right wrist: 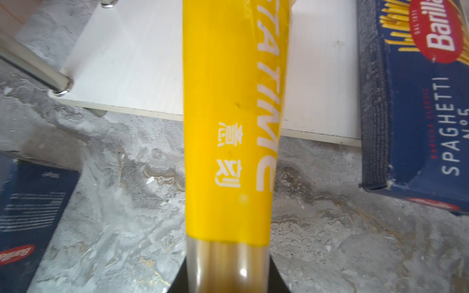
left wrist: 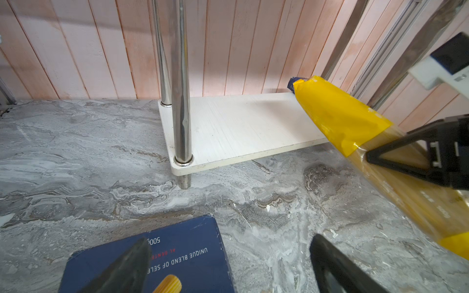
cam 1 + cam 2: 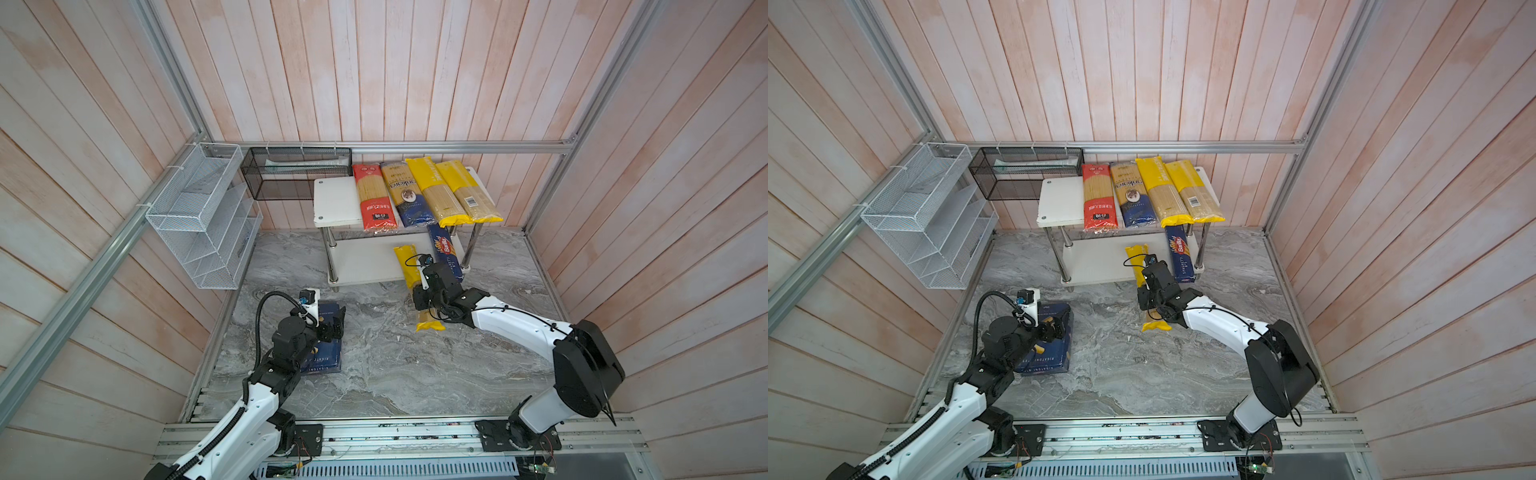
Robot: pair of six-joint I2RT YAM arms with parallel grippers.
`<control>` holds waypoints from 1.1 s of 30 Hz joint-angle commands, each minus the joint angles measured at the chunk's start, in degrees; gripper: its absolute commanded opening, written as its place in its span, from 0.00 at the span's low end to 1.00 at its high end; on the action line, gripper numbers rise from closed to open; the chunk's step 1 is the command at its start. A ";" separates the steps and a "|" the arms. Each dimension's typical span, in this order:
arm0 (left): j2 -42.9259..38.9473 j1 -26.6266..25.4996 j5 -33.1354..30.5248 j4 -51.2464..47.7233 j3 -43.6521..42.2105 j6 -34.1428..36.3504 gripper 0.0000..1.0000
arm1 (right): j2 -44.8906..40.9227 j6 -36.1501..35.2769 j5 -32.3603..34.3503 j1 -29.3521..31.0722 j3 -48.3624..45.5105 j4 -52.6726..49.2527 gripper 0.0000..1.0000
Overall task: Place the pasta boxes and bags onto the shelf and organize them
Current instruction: 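Lower the Pastatime bag onto the lower shelf beside the Barilla spaghetti box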
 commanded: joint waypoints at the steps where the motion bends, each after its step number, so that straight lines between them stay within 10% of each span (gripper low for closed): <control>1: -0.06 0.22 0.45 -0.08 -0.46 -0.02 1.00 | 0.59 -2.53 3.30 -1.71 4.86 5.57 0.06; 33: 0.93 0.34 0.01 -0.10 -0.11 -0.27 1.00 | 15.40 -6.59 -1.28 -11.78 18.88 10.23 0.07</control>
